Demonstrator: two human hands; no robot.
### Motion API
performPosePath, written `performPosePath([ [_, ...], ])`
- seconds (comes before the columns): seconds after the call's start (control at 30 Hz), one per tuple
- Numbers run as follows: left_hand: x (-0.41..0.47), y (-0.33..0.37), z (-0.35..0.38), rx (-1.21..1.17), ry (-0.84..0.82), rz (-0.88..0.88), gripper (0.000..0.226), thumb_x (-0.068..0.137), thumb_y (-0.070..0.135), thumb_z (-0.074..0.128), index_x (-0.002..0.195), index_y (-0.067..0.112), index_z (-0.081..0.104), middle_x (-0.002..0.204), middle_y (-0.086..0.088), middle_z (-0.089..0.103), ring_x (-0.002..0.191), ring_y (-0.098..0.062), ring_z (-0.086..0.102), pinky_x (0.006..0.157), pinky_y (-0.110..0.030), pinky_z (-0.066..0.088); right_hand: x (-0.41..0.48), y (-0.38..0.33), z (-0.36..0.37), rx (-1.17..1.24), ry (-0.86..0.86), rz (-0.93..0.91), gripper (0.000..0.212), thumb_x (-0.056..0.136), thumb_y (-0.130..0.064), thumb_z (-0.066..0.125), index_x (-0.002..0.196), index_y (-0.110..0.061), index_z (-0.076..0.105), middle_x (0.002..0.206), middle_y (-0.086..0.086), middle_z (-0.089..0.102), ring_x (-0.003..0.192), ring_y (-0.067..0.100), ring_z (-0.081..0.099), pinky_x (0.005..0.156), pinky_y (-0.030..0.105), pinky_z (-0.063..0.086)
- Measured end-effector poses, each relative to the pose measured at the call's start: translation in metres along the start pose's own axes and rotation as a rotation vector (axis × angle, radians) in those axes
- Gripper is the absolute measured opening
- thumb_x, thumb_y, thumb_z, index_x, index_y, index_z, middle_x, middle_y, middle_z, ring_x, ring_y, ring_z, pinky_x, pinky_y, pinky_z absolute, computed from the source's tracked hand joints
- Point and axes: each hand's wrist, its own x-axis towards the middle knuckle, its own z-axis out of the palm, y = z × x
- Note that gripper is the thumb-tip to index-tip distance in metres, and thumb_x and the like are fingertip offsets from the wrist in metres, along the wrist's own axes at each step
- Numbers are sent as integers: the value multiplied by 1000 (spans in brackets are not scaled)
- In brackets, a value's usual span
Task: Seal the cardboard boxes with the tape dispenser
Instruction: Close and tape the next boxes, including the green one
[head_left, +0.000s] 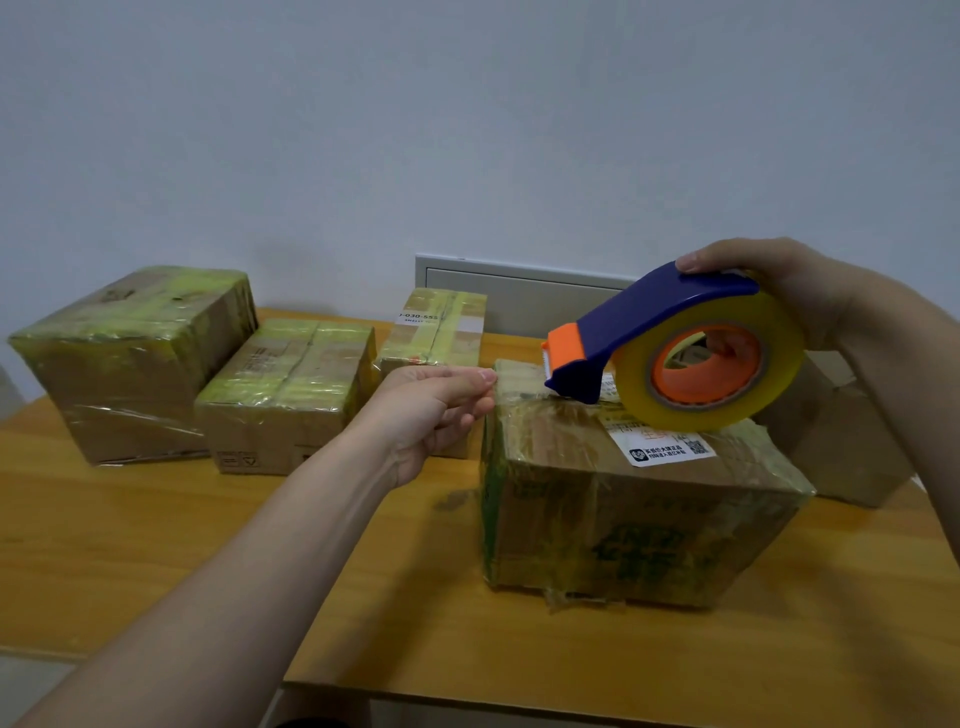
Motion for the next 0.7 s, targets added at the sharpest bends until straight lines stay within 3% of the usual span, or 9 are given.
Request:
performPosePath([
  [0.23,5,8,11,155,-1,39,6,83,16,86,86,11,83,87,-12,80,65,-9,74,49,-16,53,-13,15,-8,169,-1,-19,30,78,-39,59,71,-20,80,69,4,73,56,16,69,53,29,59],
  [0.47,2,21,23,513,83,166,7,84,10,85,79,9,80,71,-9,77,60,-10,73,52,-18,53,-11,11,-5,43,33,16,35,73,-44,68,95,-17,74,82,10,74,66,22,70,60,35,60],
  [0.7,1,29,29,747,115,227,12,83,17,88,88,12,78,67,-4,77,59,-11,73,59,-25,57,-13,13,-1,67,42,11,29,74,-42,65,86,-19,77,80,10,74,62,21,70,54,33,60],
])
